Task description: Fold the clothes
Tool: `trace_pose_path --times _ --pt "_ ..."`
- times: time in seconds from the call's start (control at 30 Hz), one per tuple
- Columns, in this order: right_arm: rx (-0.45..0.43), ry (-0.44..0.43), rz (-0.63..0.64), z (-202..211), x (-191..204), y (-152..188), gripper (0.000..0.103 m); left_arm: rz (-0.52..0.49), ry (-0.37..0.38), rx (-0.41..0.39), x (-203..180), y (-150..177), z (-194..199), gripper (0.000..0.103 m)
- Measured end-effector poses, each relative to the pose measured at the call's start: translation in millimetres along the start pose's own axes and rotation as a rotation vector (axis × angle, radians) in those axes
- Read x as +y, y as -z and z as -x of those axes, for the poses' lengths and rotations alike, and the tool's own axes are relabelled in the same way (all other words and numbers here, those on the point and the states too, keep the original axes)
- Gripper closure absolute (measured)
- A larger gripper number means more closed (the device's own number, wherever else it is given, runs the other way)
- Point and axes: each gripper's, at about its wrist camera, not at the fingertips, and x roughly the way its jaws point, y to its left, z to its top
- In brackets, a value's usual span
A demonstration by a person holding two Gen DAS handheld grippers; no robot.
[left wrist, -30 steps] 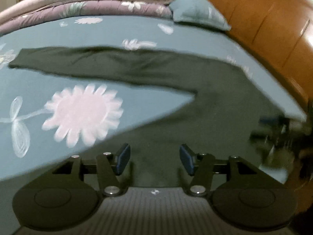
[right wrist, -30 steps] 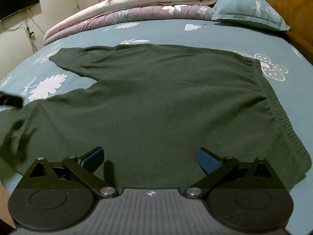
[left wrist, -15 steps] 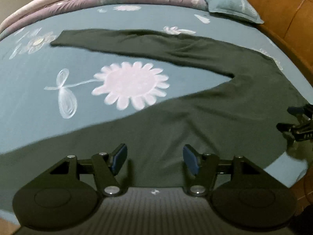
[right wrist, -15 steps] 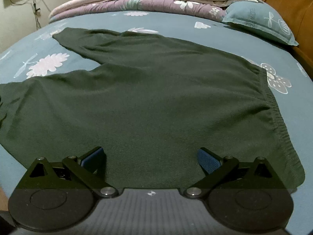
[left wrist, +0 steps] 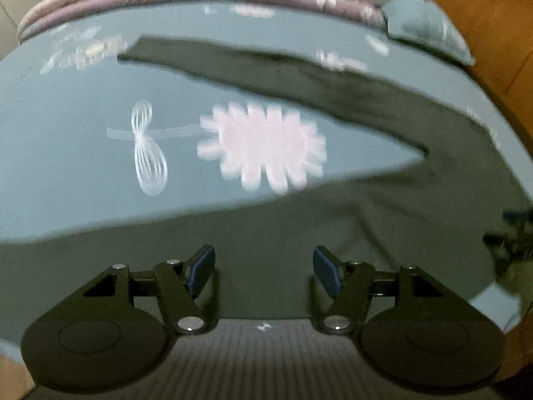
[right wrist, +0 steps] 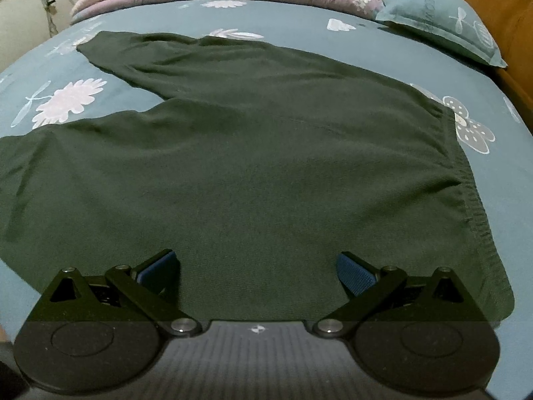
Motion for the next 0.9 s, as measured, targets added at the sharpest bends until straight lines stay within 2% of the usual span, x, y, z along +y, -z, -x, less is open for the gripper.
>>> trace_pose_path --times 0.23,0.37,0.47,0.57,0.67,0.83,0.9 --pt "0.034 0.028 -0.076 4 7 -17 0.0 -0.079 0.02 -0.032 14 -66 -25 0.035" --pt "-0.063 -0.006 -0.125 15 29 -60 0.0 -0.149 0.058 -0.043 25 -100 -52 0.033" --pt "-0.129 -0.079 -0.132 12 61 -104 0.0 -0.185 0.076 -0.048 32 -126 -72 0.033" --pt "-0.17 -0.126 -0.096 -9 98 -147 0.0 -0.175 0.14 -0.067 40 -143 -81 0.033" --pt "-0.134 -0.145 -0.113 -50 125 -177 0.0 -0.132 0.202 -0.065 50 -151 -88 0.031" --pt "-0.058 -0.151 -0.245 -114 138 -192 0.0 -0.053 0.263 -0.045 63 -158 -105 0.031" --pt "-0.07 -0.127 -0.272 -119 142 -189 0.0 -0.038 0.257 -0.042 64 -163 -113 0.031"
